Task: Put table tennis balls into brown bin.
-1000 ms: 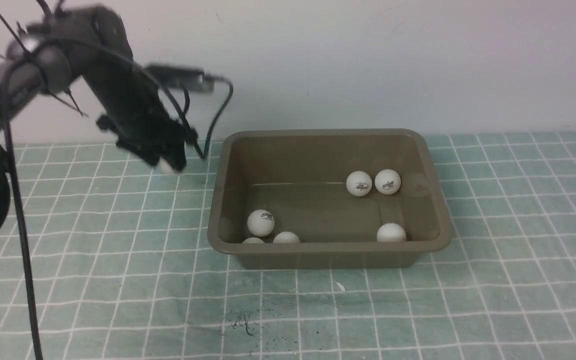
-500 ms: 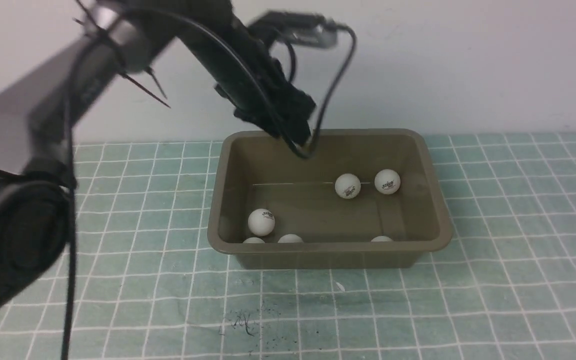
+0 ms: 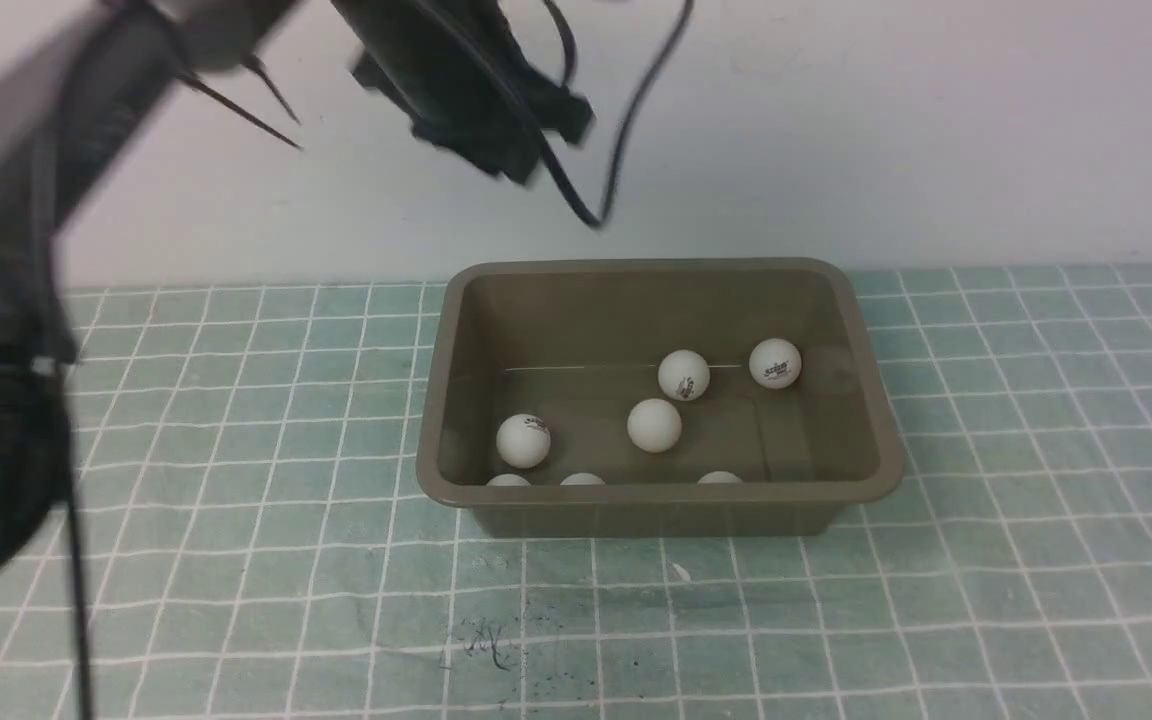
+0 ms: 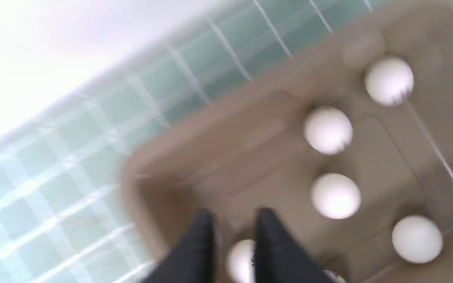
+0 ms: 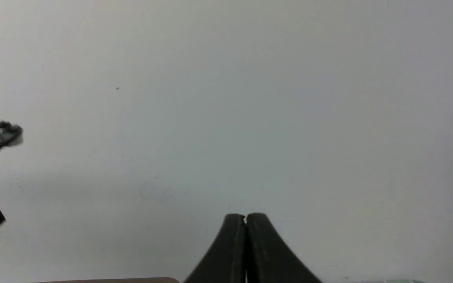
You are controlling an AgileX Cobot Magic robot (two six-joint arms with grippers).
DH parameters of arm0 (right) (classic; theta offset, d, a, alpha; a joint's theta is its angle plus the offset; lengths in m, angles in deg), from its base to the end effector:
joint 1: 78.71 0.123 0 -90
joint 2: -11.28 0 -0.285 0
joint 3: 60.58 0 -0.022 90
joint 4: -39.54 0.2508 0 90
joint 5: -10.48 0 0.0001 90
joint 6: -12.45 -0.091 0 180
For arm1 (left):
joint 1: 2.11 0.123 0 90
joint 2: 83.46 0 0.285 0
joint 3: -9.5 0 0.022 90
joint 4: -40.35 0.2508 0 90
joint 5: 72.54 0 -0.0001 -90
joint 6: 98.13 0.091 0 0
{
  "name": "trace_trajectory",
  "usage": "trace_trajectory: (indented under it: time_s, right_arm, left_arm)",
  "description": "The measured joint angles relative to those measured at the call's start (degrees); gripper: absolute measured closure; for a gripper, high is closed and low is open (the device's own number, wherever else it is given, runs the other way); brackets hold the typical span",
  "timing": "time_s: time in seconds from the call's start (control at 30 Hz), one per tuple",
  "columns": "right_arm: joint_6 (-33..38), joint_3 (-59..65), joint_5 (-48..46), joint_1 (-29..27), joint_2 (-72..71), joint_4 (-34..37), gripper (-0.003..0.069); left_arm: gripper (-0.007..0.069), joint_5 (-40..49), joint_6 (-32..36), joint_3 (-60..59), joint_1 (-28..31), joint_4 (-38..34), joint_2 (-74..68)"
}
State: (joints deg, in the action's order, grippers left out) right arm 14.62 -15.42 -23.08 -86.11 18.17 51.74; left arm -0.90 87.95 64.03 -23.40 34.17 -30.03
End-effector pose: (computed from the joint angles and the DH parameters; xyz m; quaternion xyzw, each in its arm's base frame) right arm -0.0072 0.0117 0.3365 0.0479 0.6742 0.0437 0.7357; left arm 0.4208 -0.1740 0.3773 0.2243 0.9219 -0.0946 0.3013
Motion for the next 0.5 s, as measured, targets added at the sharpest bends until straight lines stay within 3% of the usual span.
trace_trajectory:
  time_s: [0.1, 0.33, 0.5]
  right_arm:
    - [0.0, 0.0, 0.0, 0.0, -0.1, -0.1, 0.0673]
    - [0.0, 0.0, 0.0, 0.0, -0.1, -0.1, 0.0673]
    - [0.0, 0.0, 0.0, 0.0, -0.1, -0.1, 0.0673]
  left_arm:
    - [0.062, 0.1, -1.0, 0.4, 0.3, 0.9, 7.3]
    - [0.0629, 0.3, -1.3, -3.6, 0.2, 0.8, 22.7]
    - [0.0629, 0.6, -1.4, -16.9, 0.2, 3.0, 37.2]
